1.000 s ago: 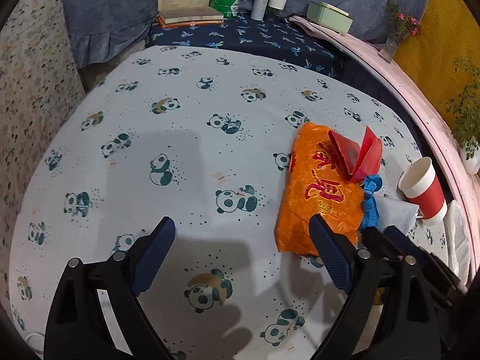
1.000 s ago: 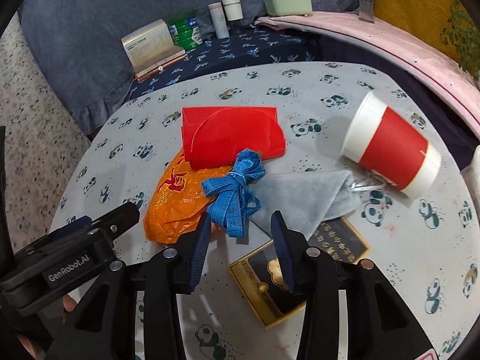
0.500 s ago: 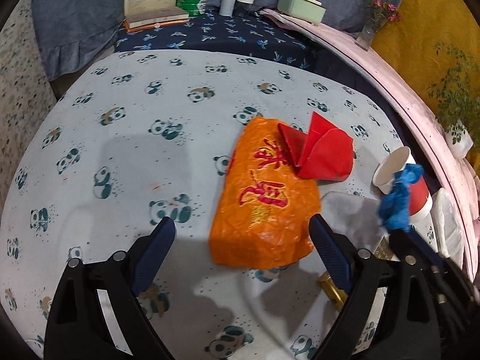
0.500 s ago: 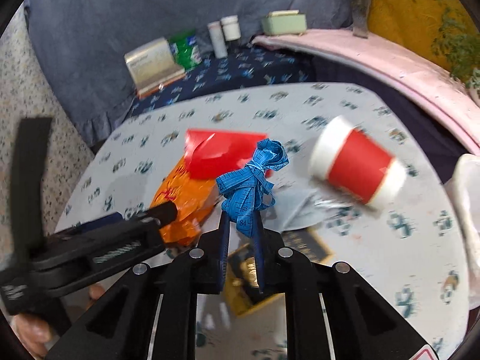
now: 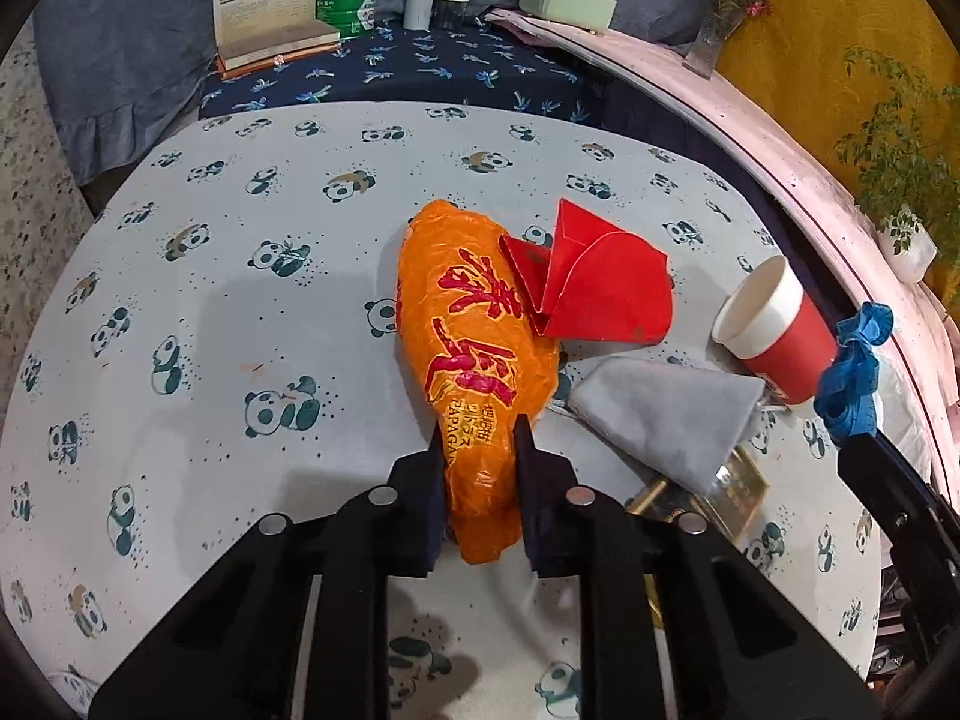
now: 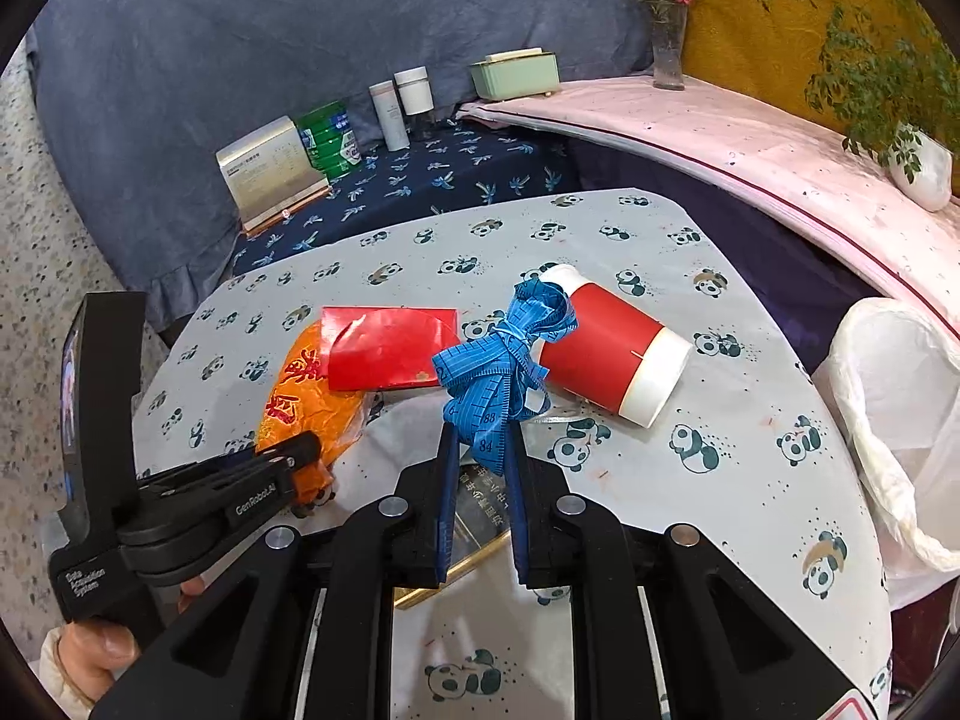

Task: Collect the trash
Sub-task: 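Grasp the orange plastic bag with the left gripper while the right gripper holds the blue ribbon, then carry the orange bag and blue ribbon over the bin with both grippers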

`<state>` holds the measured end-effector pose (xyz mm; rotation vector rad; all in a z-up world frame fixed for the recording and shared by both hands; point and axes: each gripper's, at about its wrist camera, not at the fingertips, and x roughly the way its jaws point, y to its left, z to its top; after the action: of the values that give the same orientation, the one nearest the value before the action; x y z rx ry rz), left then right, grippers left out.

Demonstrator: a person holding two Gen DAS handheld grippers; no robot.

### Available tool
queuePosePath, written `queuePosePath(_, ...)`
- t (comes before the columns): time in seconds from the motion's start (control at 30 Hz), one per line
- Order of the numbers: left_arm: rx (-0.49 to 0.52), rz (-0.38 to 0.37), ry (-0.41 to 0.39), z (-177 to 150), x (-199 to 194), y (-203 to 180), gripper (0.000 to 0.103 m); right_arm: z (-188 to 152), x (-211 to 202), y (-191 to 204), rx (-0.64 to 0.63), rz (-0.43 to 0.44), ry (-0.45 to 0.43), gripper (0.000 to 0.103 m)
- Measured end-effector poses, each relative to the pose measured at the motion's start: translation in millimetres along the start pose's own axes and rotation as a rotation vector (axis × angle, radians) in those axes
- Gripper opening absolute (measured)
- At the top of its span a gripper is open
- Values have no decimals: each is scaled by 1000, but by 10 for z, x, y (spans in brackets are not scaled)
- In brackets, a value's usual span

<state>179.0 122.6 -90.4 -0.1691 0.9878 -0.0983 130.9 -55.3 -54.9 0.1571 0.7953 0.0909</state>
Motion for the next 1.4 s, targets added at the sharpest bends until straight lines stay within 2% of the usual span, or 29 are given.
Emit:
queuePosePath(0.4,12,-18,-109,-77,-711,-153,17,-36,-448,-27,7,18,-74,14)
queuePosePath(0.73,81,-62,-166,-173,-1135,-568,17,-81,-849,-186,32,8,-137,14)
queuePosePath(1.1,196,-128,-160,-361,-1255,-1253,17,-195,-1192,-653,103,-41,-184,14)
queuePosePath(1.4,278,-195,-127,-492,-1187,-1840,17,-319,-1398,-1123,181,-110,-205,14)
